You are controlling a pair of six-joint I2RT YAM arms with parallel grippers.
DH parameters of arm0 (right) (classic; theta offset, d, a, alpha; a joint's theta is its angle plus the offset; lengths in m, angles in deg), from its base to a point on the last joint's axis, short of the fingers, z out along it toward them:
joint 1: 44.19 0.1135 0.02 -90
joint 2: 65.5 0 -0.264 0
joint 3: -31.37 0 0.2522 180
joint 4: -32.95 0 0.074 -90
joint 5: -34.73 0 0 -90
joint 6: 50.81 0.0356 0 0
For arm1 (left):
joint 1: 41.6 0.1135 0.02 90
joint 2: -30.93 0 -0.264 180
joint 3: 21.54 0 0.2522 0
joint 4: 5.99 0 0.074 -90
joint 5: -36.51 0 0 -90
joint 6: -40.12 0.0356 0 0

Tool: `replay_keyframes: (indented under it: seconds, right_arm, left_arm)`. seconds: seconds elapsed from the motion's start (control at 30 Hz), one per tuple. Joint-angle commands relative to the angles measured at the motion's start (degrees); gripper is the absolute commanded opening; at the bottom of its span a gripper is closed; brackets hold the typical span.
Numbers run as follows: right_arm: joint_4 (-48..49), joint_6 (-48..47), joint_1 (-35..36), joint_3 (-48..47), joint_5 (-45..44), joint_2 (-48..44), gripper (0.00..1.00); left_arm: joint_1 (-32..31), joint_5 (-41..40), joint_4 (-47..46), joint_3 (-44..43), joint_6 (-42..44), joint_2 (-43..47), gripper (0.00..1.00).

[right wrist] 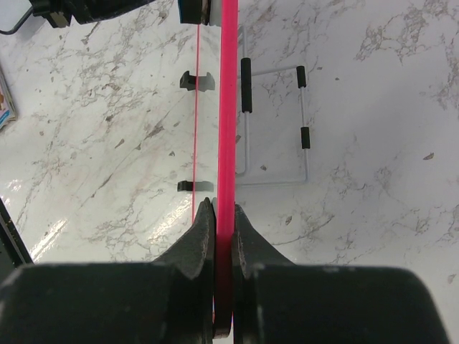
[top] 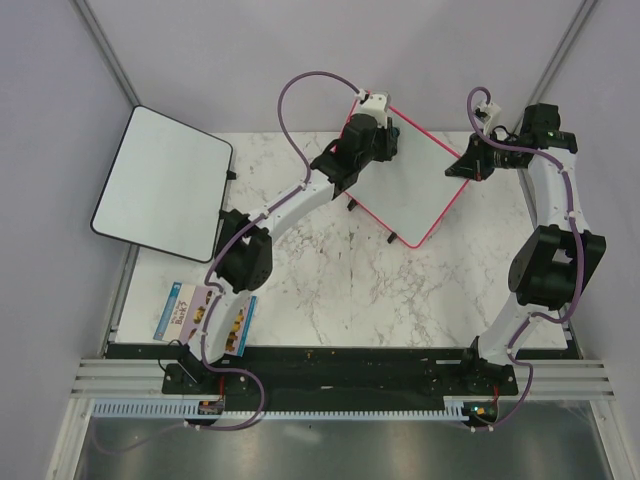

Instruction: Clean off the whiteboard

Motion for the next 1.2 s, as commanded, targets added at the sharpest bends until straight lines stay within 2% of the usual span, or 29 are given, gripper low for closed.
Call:
replay_keyframes:
  seconds: [0.0,0.2,0.43,0.53,0.77,1.03,1.17]
  right_arm:
    - [-17.18,-12.96,5.5,6.81,-8.43,5.91,0.0]
    - [-17.18,-13.14,5.5,7.07,-8.34,6.0,0.0]
    - [-17.09,-13.31,5.5,7.34,-8.25,5.82,0.0]
    - [-17.18,-13.31,5.5,7.34,-8.16,5.74,0.0]
    - [-17.18,-13.49,5.5,7.6,-8.07,5.73,0.0]
    - [-17.01,-13.4,5.59,7.78,-7.99,5.38,0.0]
    - [-17.09,-13.49,5.5,7.87,-7.9,5.3,0.0]
  left_arm:
    - [1.33,0.47,-0.09,9.73,-3.23,1.17,0.02]
    - [1.42,-1.37,-0.28,18.71,-9.56,3.02,0.02]
    - [1.25,0.21,1.21,24.78,-19.39,3.81,0.02]
    - [0.37,0.56,1.57,27.68,-21.07,4.25,0.02]
    - [-4.29,-0.24,-0.44,34.1,-21.96,5.92,0.02]
    - [-13.33,-1.02,-6.33,34.55,-17.31,6.0,0.02]
    - [-15.37,-3.39,-7.92,36.03,-16.77,8.11,0.02]
